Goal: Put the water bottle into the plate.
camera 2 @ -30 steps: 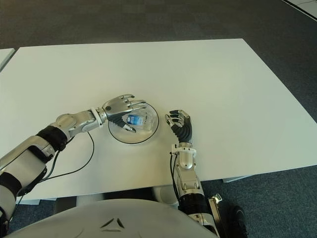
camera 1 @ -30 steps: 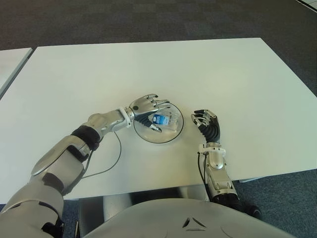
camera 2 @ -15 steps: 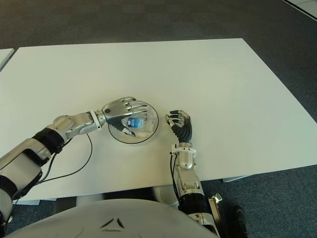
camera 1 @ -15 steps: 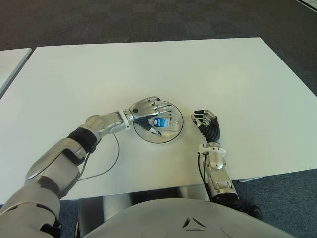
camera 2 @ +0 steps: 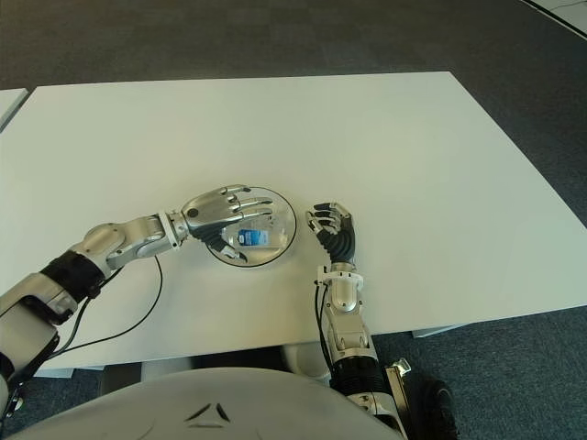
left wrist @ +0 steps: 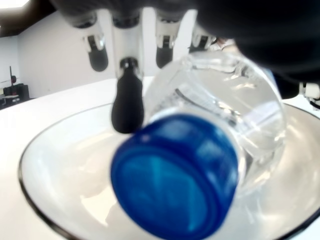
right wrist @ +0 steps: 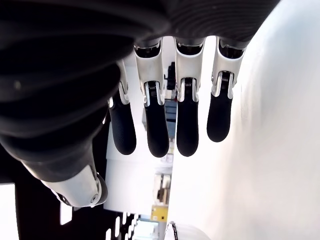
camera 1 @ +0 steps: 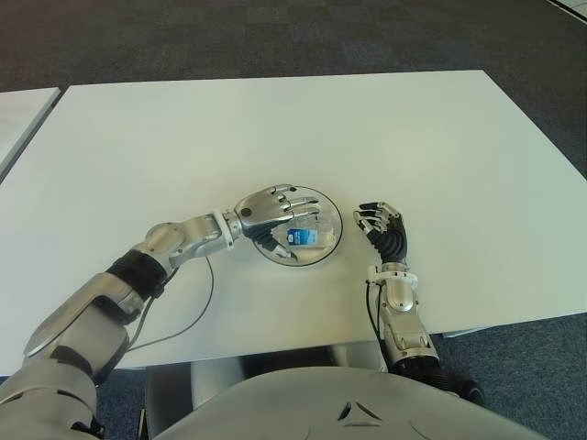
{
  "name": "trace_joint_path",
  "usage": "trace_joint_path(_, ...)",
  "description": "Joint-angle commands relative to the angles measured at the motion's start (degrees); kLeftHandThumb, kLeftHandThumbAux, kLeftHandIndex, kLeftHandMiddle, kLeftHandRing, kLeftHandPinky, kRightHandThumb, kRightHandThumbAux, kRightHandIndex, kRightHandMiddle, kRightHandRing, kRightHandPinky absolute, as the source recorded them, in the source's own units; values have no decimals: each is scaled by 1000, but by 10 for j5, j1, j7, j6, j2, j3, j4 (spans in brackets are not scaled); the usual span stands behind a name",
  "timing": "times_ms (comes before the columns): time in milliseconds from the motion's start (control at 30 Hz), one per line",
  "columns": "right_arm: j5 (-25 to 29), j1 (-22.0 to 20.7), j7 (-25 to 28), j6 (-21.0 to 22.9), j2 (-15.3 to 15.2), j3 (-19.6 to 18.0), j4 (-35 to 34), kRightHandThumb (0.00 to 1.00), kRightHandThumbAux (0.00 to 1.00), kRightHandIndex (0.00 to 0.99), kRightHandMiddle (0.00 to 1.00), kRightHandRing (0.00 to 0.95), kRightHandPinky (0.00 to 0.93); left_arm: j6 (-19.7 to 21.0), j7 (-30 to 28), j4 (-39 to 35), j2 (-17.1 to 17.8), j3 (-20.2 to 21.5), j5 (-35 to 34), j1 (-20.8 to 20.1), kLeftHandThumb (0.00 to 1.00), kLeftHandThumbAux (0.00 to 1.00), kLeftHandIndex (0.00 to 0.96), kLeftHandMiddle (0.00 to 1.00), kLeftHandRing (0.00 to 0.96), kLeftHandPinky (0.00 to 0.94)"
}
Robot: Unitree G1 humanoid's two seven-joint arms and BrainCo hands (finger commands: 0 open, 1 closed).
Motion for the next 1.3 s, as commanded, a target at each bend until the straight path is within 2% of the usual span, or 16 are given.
trace_joint_path(33, 1, -5, 1, 2, 1, -2, 10, 703, 736, 417, 405, 391, 400, 2, -27, -53, 14, 17, -8, 35, 235, 194, 0, 0, 0, 0)
trace_joint_path(267, 0, -7, 0, 0, 0, -2, 13, 702, 736, 417, 407, 397, 403, -1, -46, -105, 28, 44, -16, 66, 217, 206, 0, 0, 0, 0)
trace_joint_path(533, 0, -9, 0, 0, -2, -2, 13, 701, 735, 418, 409, 399, 405, -19, -92, -129, 29, 80, -85, 90, 175, 262, 0, 0, 0, 0)
trace_joint_path(600, 0, -9, 1, -1, -3, -2, 15, 701, 735, 418, 408, 398, 405, -26, -112, -128, 27, 91, -119, 92, 156, 283, 0, 0, 0, 0)
trace_joint_path(733, 0, -10, 1, -7, -4, -2, 19, 700, 735, 418, 408, 400, 412, -30, -177, -113, 13, 120, -245, 88, 118, 322, 0, 0, 0, 0)
trace_joint_path(933, 2, -14, 2, -14, -5, -2, 25, 701, 735, 418, 407, 401, 412, 35, -292, -98, -28, 182, -473, 63, 72, 383, 0, 0, 0, 0)
trace_joint_path(1033, 1, -14, 1, -14, -5, -2, 25, 701, 735, 418, 407, 402, 411, 62, -304, -103, -46, 205, -518, 62, 41, 421, 0, 0, 0, 0)
trace_joint_path(1133, 0, -15, 1, -15, -6, -1, 25, 702, 735, 418, 408, 403, 410, 96, -300, -82, -80, 249, -582, 48, 13, 448, 0, 0, 0, 0)
trace_joint_path(1300, 2, -15, 2, -17, -6, -2, 27, 702, 735, 419, 409, 402, 409, 119, -307, -56, -117, 299, -644, 27, 1, 462, 0, 0, 0, 0)
